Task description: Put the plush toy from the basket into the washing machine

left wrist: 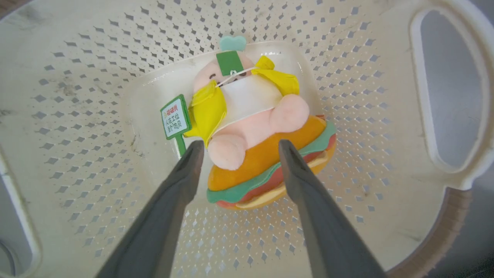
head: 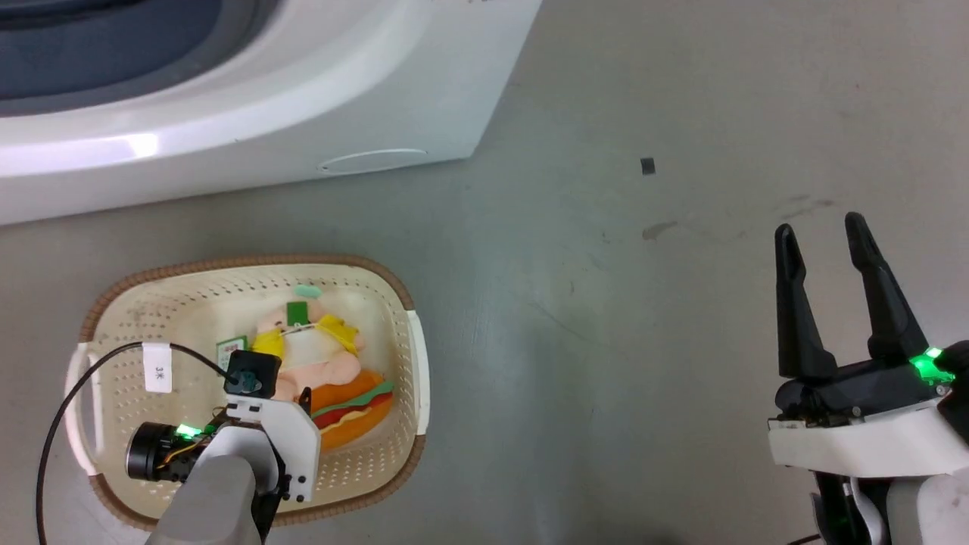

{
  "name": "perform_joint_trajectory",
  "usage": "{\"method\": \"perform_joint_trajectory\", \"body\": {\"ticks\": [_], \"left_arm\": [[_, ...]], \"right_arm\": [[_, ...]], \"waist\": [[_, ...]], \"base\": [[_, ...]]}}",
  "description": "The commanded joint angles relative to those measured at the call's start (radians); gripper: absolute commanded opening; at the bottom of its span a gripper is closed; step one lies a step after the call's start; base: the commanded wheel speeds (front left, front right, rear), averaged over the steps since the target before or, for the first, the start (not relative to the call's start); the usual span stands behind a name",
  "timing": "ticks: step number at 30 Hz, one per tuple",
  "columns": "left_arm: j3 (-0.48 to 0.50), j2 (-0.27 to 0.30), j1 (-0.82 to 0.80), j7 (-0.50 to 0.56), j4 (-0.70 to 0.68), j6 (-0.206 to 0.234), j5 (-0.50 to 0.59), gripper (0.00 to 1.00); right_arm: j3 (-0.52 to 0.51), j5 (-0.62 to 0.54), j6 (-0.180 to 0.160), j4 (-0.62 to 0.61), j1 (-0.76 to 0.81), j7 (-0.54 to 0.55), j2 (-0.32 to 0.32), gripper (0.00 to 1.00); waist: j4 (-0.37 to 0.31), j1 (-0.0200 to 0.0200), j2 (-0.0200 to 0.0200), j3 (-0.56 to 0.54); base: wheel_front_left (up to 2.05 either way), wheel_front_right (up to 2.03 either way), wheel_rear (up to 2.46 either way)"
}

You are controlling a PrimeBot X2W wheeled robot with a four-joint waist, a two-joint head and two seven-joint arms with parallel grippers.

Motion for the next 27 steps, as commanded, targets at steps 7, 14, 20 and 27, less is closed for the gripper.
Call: {"method": "perform_joint_trajectory", "body": {"ticks": [7,14,20,27], "left_arm": [[-0.026,0.021,-0.084,0.023,0.100,-0.025,-0.041,1.00],[-0.029,0.024,-0.142,0.012,0.162,-0.023,-0.077,1.00],[-0.052,0.026,-0.194,0.017,0.217,-0.037,-0.095,1.00],[-0.065,0.025,-0.213,0.037,0.219,-0.040,-0.097,1.00]], "right_arm": [[0.003,0.028,0.001,-0.030,-0.040,-0.024,0.000,1.00],[0.010,0.041,0.001,-0.047,-0.051,-0.036,0.000,1.00],[0.014,0.051,0.001,-0.063,-0.064,-0.047,0.000,1.00],[0.021,0.054,0.001,-0.071,-0.068,-0.047,0.000,1.00]], "waist": [[-0.028,-0.0001,0.0000,0.083],[-0.041,-0.0001,0.0000,0.139],[-0.053,-0.0001,0.0000,0.189],[-0.058,-0.0001,0.0000,0.208]], "base": [[0.00,0.00,0.00],[0.00,0.00,0.00],[0.00,0.00,0.00],[0.00,0.00,0.00]]}}
